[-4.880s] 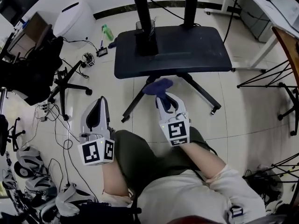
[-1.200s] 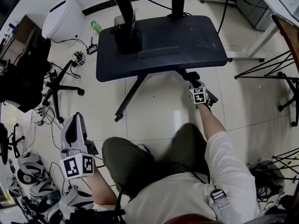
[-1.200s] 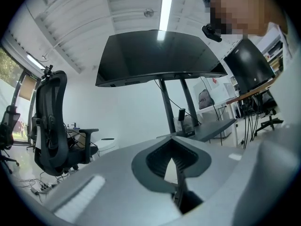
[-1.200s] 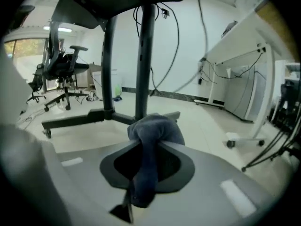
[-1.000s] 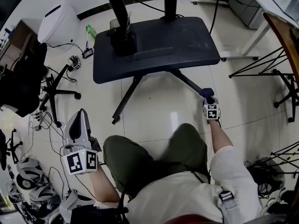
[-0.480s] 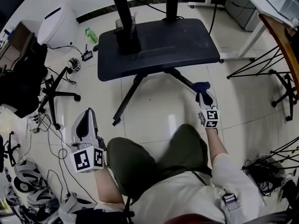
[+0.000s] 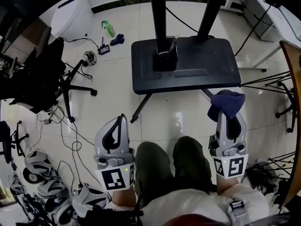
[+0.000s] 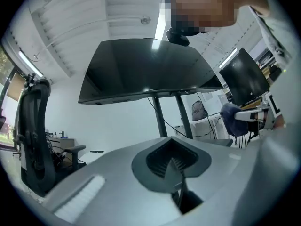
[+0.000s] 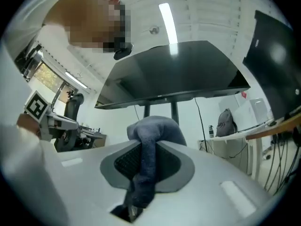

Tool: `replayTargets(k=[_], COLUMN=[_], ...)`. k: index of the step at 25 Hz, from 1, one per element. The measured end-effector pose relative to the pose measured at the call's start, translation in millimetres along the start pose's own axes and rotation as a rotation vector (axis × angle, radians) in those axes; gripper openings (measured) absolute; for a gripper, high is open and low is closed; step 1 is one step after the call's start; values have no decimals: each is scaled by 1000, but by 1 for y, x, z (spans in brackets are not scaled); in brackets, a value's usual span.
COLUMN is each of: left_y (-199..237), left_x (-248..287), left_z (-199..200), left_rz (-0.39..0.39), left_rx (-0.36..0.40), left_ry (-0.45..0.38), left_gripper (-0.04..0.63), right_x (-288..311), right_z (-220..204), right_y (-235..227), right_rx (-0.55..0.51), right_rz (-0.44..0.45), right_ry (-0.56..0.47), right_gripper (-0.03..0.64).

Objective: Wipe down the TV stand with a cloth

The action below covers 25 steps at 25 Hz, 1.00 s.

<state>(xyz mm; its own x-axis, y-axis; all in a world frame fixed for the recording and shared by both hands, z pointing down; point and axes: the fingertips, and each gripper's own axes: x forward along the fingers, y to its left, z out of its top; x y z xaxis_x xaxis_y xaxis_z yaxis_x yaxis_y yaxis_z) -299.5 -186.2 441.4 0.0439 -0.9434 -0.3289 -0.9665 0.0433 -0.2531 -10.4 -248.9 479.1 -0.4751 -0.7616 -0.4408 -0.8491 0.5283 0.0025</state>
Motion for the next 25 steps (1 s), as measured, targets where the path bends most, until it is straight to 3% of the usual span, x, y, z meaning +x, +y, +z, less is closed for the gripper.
replayTargets(k=[4,8,12,19,23,25], left_y=[4,36,76,89,122,131], left_x=[13,42,41,69,83,76], left_z=[80,157,228,350,454,506], left_rz=[-34,-24,-4,-44,-54,-46], left_rx=[-41,-20,-38,-93,-167,-161], left_ry=[47,71,101,165,174,163], left_gripper=[11,11,11,11,11,11], right_x=[8,43,63,112,142,142], right_z=[81,160,247,380,491,541], right_y=[-8,-27,-6,23,47,56], right_rx=[-1,-9,-58,-31,-53,-52], right_rz=[-8,-8,-37,-12,4,22], right_ry=[15,39,46,153,208,212], right_gripper=[61,61,61,61,61,61])
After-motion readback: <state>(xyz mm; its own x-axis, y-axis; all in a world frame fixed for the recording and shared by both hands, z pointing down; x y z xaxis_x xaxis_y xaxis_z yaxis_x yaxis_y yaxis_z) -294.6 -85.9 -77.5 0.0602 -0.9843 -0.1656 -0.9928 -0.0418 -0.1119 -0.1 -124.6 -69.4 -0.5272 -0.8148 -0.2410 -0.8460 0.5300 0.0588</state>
